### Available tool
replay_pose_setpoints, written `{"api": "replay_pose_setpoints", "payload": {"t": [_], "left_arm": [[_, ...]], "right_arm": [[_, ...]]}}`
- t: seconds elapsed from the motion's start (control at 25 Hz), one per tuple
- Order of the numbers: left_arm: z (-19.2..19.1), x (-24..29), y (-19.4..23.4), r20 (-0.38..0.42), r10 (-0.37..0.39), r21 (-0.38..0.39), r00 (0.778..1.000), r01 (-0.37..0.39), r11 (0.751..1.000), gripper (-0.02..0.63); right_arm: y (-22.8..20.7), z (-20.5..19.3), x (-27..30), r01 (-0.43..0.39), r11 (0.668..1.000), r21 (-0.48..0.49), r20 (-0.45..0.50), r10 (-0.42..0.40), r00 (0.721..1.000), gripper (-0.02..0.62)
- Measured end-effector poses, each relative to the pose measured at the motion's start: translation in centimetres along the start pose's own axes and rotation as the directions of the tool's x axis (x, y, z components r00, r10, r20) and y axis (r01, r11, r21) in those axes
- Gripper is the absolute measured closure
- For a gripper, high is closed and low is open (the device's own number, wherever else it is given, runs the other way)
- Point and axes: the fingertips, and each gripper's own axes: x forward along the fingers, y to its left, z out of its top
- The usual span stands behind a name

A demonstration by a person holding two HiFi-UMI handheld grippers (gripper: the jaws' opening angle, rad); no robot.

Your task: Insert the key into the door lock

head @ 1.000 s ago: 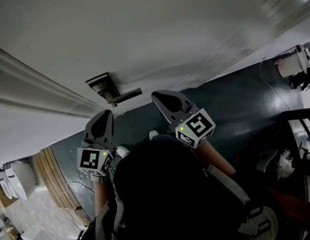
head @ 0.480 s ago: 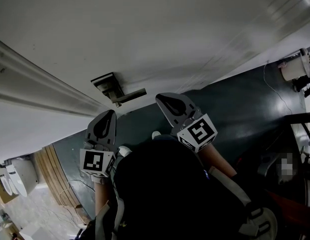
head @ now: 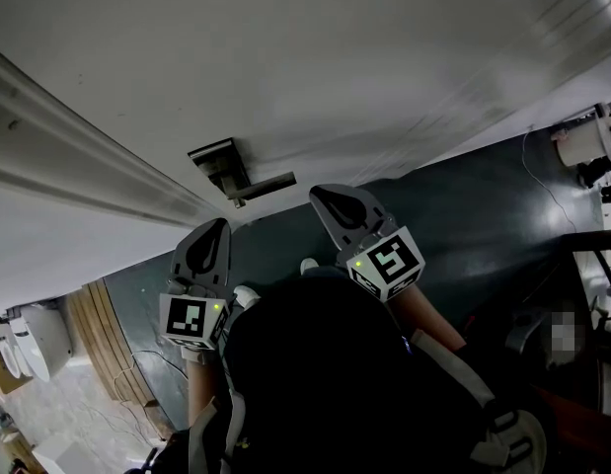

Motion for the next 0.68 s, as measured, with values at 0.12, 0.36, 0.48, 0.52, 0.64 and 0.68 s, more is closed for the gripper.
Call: {"api": "replay_pose_setpoints", "payload": {"t": [0.12,0.36,0.48,0.52,0.64,0.68], "left_arm": [[-0.4,-0.2,0.2,-0.008,0.009,-0.011,1.000,-0.009,1.000,0.598],[-0.9,-0.4,0.4,-0.016,0.020,-0.027,1.000,-0.021,0.999,0.598],[-1.2,-0.3,0.4,-0.021,0.020,-0.031,1.000,-0.020,0.999,0.598],[-1.3,-0.2,0.4,-0.023,0.020,-0.034,1.000,-0.020,0.999,0.598],[-1.4,-0.1,0.4,-0.028,0.022,-0.044,0.999,-0.024,0.999,0.598],[-1.5,-0.1,0.3,-0.030,0.024,-0.047,0.999,-0.025,0.999,0.598]], "right_arm": [[0.2,-0.3,0.2,-0.006,1.000,0.014,-0.005,0.006,1.000,0.580],[0.7,-0.6,0.4,-0.019,1.000,0.012,-0.012,0.019,1.000,0.580],[0.8,-0.7,0.5,-0.022,1.000,0.012,-0.013,0.022,1.000,0.580],[0.8,-0.8,0.5,-0.023,1.000,0.013,-0.014,0.023,1.000,0.580],[0.7,-0.9,0.5,-0.026,1.000,0.016,-0.018,0.026,0.999,0.580],[0.7,-1.0,0.5,-0.026,1.000,0.017,-0.020,0.026,0.999,0.580]]}}
